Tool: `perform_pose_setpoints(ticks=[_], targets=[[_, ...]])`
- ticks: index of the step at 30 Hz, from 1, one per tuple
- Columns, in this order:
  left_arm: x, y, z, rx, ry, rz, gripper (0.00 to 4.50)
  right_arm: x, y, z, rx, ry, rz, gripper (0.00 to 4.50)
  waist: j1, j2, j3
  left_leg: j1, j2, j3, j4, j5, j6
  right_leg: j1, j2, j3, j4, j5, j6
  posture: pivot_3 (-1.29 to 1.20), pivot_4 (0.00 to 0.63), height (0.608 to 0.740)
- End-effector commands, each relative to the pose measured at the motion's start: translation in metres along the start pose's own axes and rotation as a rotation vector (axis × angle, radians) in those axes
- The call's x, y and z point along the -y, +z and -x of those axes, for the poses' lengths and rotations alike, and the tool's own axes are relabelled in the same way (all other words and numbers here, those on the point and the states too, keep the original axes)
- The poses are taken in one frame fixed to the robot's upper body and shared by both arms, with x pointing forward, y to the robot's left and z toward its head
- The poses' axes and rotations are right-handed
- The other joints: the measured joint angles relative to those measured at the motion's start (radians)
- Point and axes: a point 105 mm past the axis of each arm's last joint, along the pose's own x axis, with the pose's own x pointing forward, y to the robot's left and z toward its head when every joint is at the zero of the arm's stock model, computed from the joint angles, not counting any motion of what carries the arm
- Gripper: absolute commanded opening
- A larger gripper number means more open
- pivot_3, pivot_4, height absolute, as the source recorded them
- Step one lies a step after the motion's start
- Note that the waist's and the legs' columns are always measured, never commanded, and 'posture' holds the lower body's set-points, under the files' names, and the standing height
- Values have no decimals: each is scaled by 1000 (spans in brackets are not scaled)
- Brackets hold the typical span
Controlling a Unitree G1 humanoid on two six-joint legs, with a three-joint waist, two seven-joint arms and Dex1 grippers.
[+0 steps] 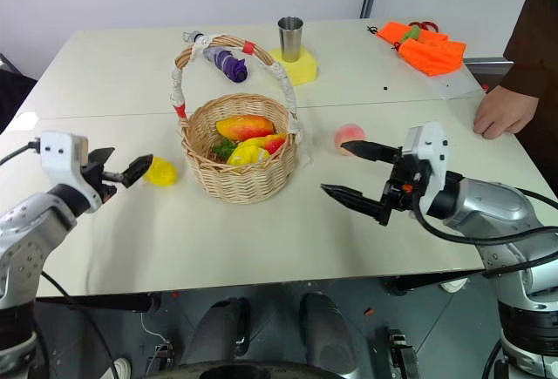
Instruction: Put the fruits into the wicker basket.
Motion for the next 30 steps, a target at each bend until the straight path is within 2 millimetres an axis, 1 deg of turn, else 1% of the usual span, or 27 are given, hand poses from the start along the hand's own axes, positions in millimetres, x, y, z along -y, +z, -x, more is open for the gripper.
perform_pose_setpoints(ticks=[1, 2, 4, 6, 10, 13, 16, 17, 20, 23, 25, 26, 27, 30], targets=[[14, 17, -9, 22, 112, 66, 4500, -8, 14, -6, 34, 40, 39, 4461, 1, 0, 0, 0, 0, 0, 1, 0, 0, 0, 0, 0, 0, 1, 1, 0, 150, 740], [19, 19, -12, 25, 138, 79, 4500, -8, 15, -7, 34, 48, 41, 4461, 1, -1, 0, 0, 0, 0, 1, 0, 0, 0, 0, 0, 0, 2, 4, 0, 150, 740], [29, 17, -14, -13, 187, 111, 4500, -10, 19, -9, 32, 72, 55, 4461, 2, -2, 0, -1, -1, -1, 1, 0, 0, 1, 0, 0, 0, 4, 5, 0, 150, 740], [28, 11, -13, -59, 248, 124, 4500, -12, 25, -10, 39, 93, 72, 4461, -2, -2, 1, -1, -1, -1, 1, 0, 0, 1, 0, 0, 0, 5, 6, 0, 150, 740], [35, 3, -12, -133, 262, 162, 4500, -13, 35, -13, 59, 121, 96, 4461, -3, -2, 1, 1, -1, -2, 1, 0, 0, 0, 1, 0, 3, 5, 6, 0, 150, 740], [39, -3, -11, -194, 266, 169, 4500, -14, 36, -14, 59, 129, 101, 4461, 0, -2, 1, 1, -1, -3, 1, 0, 0, 0, 1, -1, 3, 5, 6, 0, 150, 740], [41, -9, -11, -252, 294, 169, 4500, -15, 32, -14, 48, 137, 103, 4461, 1, -2, 1, 0, -2, -2, 1, 0, 0, 0, 1, -1, 3, 5, 6, 0, 150, 740], [41, -11, -11, -264, 300, 174, 4500, -16, 32, -15, 46, 139, 103, 4461, 1, -2, 1, 0, -2, -2, 1, 0, 0, 0, 0, -1, 2, 5, 6, 0, 150, 740], [38, -24, -10, -339, 343, 168, 4500, -17, 32, -15, 51, 139, 104, 4461, 1, -2, 1, 0, -2, -2, 1, 0, 0, 0, 0, -1, 2, 5, 6, 0, 150, 740], [38, -28, -11, -364, 353, 162, 4500, -17, 31, -15, 53, 137, 105, 4461, -1, -3, 1, 0, -2, -3, 1, 0, 0, 0, 0, -1, 3, 6, 4, 0, 150, 740], [37, -33, -11, -391, 373, 191, 4500, -18, 31, -16, 53, 137, 107, 4461, 1, -2, 1, 0, -2, -3, 1, 0, 0, 0, 0, -1, 3, 6, 4, 0, 150, 740], [36, -35, -11, -396, 384, 193, 3973, -18, 30, -17, 53, 137, 107, 4500, 1, -3, 1, 0, -2, -3, 1, 0, 0, 0, 0, -1, 3, 6, 4, 0, 150, 740], [35, -34, -11, -393, 392, 190, 3721, -19, 30, -17, 53, 136, 108, 4500, 1, -3, 1, 0, -2, -2, 1, 0, 0, 0, 0, -1, 2, 6, 4, 0, 150, 740], [29, -26, -11, -352, 408, 161, 2211, -20, 29, -19, 51, 136, 111, 4500, 0, -3, 1, 0, -2, -3, 1, 0, 0, 0, 0, -1, 2, 6, 4, 0, 150, 740]])
